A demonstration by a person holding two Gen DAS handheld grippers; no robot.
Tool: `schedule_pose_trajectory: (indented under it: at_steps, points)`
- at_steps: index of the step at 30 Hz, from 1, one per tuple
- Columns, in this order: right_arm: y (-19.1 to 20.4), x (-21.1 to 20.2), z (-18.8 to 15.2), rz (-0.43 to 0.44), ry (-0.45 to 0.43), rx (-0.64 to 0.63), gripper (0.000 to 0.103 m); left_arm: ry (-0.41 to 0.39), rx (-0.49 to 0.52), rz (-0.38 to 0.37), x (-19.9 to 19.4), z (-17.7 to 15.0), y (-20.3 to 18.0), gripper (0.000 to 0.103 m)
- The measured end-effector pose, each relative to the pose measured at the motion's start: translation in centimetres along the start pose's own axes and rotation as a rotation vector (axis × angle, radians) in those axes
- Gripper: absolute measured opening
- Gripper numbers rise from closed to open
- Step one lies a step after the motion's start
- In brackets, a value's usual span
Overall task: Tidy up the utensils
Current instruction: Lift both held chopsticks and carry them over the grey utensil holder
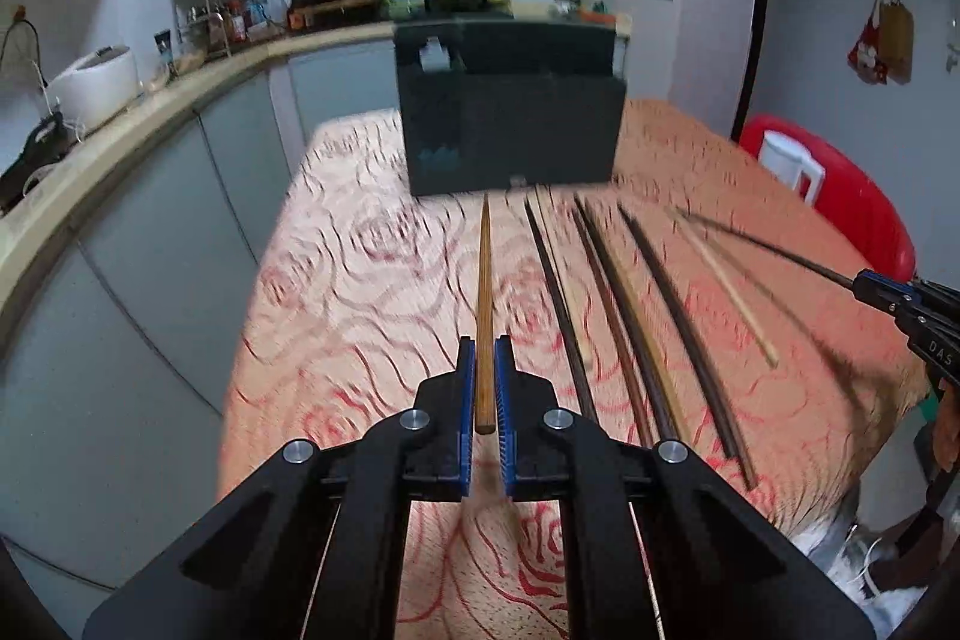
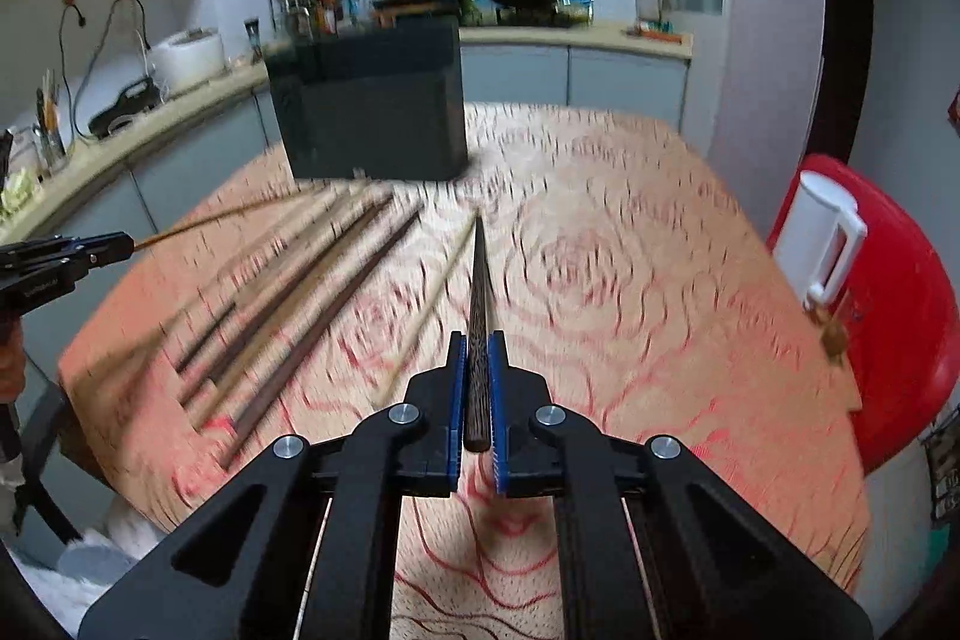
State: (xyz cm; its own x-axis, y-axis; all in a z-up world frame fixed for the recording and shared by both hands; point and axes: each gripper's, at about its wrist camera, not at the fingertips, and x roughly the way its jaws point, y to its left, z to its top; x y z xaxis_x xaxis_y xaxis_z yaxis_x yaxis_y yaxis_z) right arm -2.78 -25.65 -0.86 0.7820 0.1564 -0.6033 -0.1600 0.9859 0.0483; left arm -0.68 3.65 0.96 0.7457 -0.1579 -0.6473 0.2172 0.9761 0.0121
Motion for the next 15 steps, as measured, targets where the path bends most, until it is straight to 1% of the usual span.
schedule_pose_trajectory:
  at_steps: [4,7,11,15]
  points:
    - [-0.1,-1.2,2.8,0.018,-0.061,-0.014,0.008,-0.076,0.011,0.012,-2.1,2.6,0.5,0.006]
    - [-0.5,-1.7,5.8,0.052,-0.108,-0.007,0.008,-0.114,0.021,0.007,-3.1,4.8,0.7,0.006]
    - [-0.7,-1.8,9.2,0.080,-0.159,-0.005,0.008,-0.153,0.044,0.008,-3.5,7.5,0.5,0.006]
    - [-1.0,-0.6,12.7,0.107,-0.176,-0.002,0.008,-0.164,0.055,0.005,-2.9,10.5,0.9,0.006]
